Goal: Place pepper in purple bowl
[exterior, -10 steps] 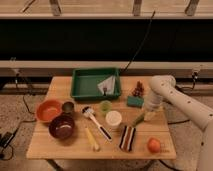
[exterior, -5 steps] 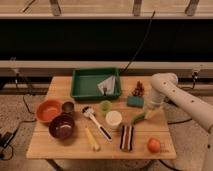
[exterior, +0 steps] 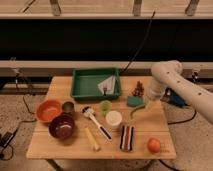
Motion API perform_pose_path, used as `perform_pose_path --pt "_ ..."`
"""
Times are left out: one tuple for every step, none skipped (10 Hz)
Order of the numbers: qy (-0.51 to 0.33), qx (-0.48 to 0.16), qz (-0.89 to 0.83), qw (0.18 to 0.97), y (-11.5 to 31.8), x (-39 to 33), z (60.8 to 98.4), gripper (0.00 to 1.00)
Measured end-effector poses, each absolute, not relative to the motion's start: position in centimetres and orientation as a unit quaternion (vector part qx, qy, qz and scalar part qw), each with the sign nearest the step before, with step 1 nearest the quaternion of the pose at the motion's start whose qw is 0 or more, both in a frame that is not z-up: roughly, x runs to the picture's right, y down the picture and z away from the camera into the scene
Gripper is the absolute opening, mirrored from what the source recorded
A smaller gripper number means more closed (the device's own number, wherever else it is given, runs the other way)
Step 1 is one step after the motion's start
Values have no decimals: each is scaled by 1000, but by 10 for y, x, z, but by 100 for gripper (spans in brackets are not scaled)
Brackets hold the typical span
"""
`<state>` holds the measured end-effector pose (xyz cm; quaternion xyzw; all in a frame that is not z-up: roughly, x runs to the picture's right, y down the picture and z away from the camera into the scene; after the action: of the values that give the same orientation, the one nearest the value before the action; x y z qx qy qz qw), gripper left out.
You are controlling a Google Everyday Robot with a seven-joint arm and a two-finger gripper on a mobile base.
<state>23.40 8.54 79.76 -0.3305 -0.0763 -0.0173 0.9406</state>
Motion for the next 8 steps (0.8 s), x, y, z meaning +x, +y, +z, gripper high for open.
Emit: perform_pose_path --pt "-79 -325 -22 942 79 227 793 4" --pt "-86 -317 -32 944 72 211 789 4" --pt "-96 -310 -42 945 66 192 786 4" --pt "-106 -304 -47 946 61 179 781 4" --pt "-106 -304 -48 946 61 179 781 4" --pt "-105 -303 -47 946 61 181 781 4" --pt "-106 -304 -48 946 61 179 781 4" --pt "-106 -304 -48 946 61 179 781 4"
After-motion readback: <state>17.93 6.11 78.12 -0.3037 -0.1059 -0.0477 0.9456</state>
